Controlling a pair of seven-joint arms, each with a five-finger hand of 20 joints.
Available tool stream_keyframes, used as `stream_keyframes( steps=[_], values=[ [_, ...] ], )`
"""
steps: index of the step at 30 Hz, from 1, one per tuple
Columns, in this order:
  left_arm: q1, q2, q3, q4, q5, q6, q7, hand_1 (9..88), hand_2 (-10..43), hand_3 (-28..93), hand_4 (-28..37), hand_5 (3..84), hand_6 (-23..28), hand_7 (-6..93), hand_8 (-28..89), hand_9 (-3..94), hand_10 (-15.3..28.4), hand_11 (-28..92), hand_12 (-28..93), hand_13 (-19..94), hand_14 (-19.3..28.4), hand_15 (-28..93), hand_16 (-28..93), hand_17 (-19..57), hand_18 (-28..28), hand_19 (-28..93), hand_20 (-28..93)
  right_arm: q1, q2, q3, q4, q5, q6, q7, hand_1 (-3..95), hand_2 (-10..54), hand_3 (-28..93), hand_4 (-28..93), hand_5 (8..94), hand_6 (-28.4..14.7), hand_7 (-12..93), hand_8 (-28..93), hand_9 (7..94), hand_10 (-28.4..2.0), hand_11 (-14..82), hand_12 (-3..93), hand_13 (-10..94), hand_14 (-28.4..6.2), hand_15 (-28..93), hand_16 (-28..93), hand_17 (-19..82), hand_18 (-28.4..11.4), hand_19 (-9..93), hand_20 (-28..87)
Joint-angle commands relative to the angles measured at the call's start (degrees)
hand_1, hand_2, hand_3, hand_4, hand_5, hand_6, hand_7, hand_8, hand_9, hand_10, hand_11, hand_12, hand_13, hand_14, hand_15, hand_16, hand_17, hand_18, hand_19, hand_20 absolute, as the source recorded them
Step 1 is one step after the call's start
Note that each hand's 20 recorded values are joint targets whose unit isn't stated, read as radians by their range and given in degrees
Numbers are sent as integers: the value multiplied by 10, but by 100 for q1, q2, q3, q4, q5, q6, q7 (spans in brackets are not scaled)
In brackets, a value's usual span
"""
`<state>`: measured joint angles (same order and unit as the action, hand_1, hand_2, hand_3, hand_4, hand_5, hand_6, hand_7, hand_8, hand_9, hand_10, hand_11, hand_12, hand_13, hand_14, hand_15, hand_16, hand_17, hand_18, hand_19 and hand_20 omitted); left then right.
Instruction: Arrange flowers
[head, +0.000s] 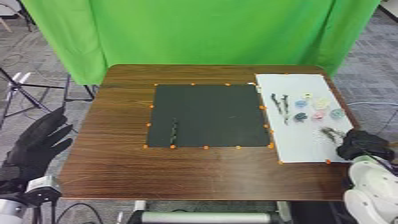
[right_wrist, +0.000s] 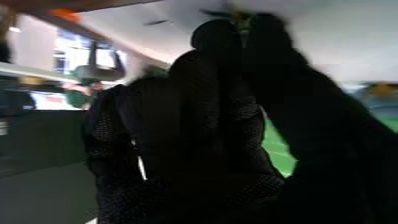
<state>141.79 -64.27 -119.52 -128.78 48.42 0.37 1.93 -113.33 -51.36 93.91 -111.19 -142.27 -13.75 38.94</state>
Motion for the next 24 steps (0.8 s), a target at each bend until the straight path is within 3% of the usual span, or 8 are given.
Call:
stream_keyframes(
  steps=[1,9,16,24],
  values=[
    [89,-29,-46,-25,-12,17,-48,238,-32,699,-278,193,4,216,-112,179,86,81,206,122,118,159,67,-127,181,337,93,-269,-61,-66,95,123,210,-27,457,-73,791,-283,662,7,557,135,716,-101,547,556,688,-94,785,326,278,-216,824,495],
    [67,-29,-48,-22,2,12,-66,238,-31,700,-277,192,4,217,-114,180,87,85,205,122,119,161,67,-127,182,339,93,-319,-17,21,-154,40,911,-56,410,-63,845,-204,661,-11,615,184,723,-105,633,576,677,-119,864,363,273,-219,836,514],
    [63,-19,-38,-32,11,7,-55,238,-30,700,-277,192,3,218,-113,180,87,86,204,123,118,161,66,-126,181,339,92,-44,26,-21,-632,520,1420,10,396,-70,859,-173,675,-14,618,202,735,-107,653,578,686,-122,881,369,280,-224,847,522],
    [59,17,-58,-44,13,23,-61,238,-31,702,-277,192,3,219,-114,181,87,86,203,123,119,161,66,-126,181,339,92,918,-253,-1106,-982,759,1585,-302,392,-77,863,-162,684,-12,610,214,744,-114,656,576,698,-123,887,371,287,-225,856,525]
  ],
)
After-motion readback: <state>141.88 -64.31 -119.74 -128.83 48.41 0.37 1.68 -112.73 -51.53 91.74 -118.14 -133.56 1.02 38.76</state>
